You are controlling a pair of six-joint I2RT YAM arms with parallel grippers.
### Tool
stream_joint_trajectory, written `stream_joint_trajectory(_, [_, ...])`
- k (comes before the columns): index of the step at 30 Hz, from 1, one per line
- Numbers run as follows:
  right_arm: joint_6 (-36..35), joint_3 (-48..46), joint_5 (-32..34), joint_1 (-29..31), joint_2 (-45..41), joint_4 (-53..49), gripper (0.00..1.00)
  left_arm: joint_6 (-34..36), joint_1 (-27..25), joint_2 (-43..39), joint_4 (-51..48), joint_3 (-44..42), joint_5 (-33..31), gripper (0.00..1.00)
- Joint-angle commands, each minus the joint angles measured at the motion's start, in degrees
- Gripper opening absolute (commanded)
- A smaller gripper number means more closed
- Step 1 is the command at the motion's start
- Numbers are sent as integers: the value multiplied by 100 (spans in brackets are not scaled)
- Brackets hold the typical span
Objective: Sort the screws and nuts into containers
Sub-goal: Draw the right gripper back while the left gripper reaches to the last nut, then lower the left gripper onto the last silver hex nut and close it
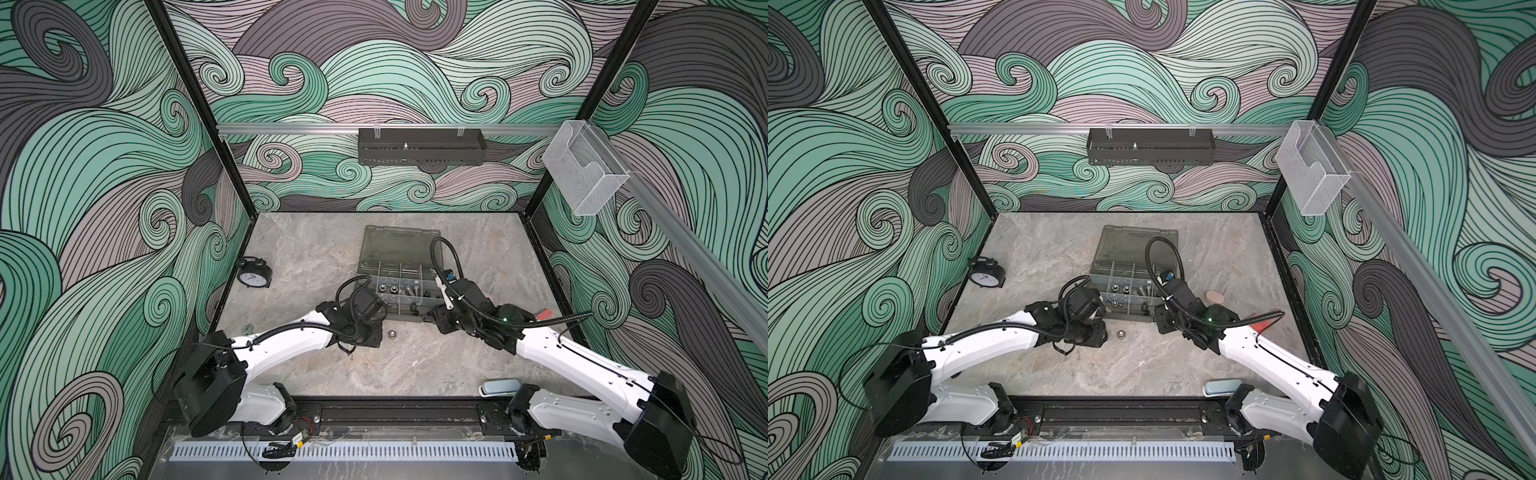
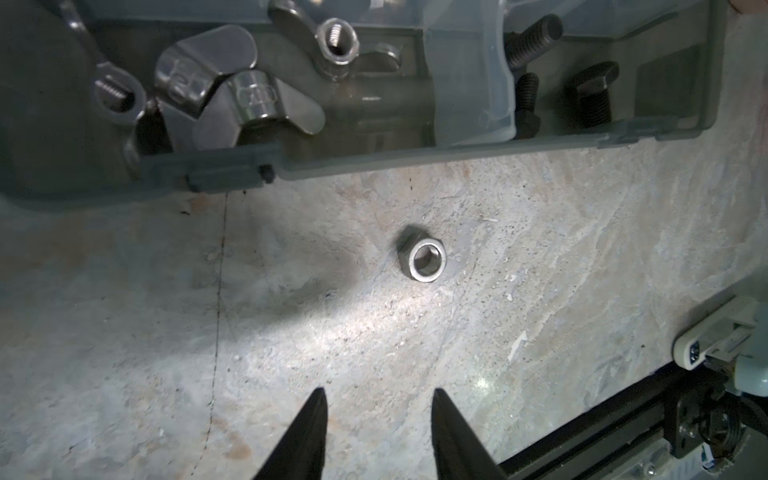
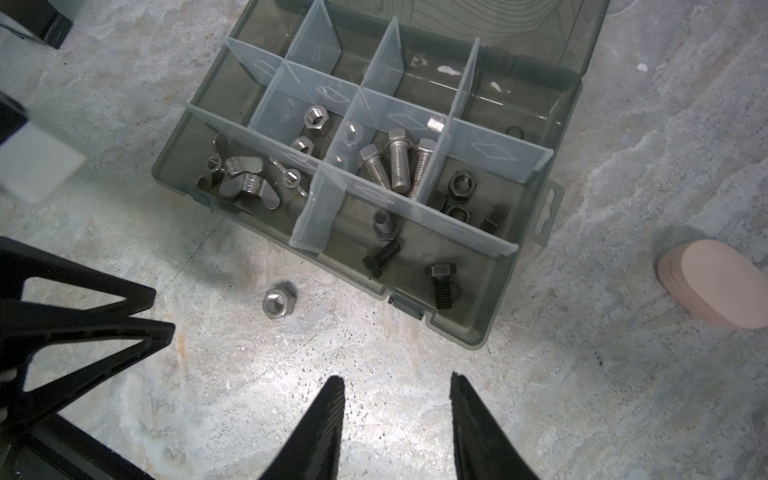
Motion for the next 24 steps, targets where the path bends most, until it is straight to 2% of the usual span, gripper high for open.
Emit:
stream_joint_trajectory(1, [259,-162,172,-19,-207,-150,43,218,-93,517,4,423,-28,44])
stream_joint_trajectory(11, [428,-503,203,-21,-576,-240,44,221,-181,1707,263,1048,26,44])
stream_joint_trajectory(24, [472,-601,177,-19,-579,-215,44,242,-273,2205,176,1329,-6,44])
